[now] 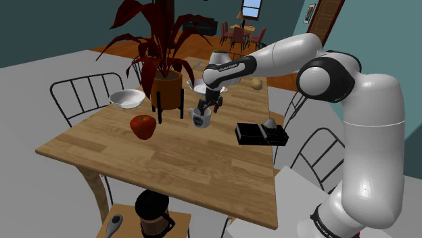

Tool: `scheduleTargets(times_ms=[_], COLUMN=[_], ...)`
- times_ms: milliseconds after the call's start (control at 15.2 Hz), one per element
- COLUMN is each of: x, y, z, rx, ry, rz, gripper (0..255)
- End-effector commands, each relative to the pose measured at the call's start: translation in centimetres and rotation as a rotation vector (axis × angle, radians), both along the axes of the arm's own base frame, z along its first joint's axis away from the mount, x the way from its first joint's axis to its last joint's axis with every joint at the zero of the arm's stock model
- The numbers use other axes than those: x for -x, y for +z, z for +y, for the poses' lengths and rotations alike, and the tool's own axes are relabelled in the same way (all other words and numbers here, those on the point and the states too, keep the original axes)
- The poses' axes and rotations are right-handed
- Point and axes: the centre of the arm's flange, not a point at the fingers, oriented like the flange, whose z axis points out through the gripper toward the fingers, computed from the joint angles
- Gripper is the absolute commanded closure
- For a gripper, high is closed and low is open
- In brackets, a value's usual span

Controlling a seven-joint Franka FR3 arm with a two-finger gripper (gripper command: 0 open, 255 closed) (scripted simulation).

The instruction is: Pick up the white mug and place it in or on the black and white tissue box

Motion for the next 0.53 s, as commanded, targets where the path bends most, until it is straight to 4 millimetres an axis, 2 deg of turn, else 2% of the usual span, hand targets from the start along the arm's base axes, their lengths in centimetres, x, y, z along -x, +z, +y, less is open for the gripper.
scheduleTargets(times_ms=[0, 66, 462], x=[0.0, 0.0, 0.0], y=[0.0, 0.0, 0.0], z=[0.0, 0.0, 0.0], rx=[0.0, 0.0, 0.0], ry=[0.0, 0.0, 0.0], rz=[0.0, 0.0, 0.0], gripper=[0, 255, 255])
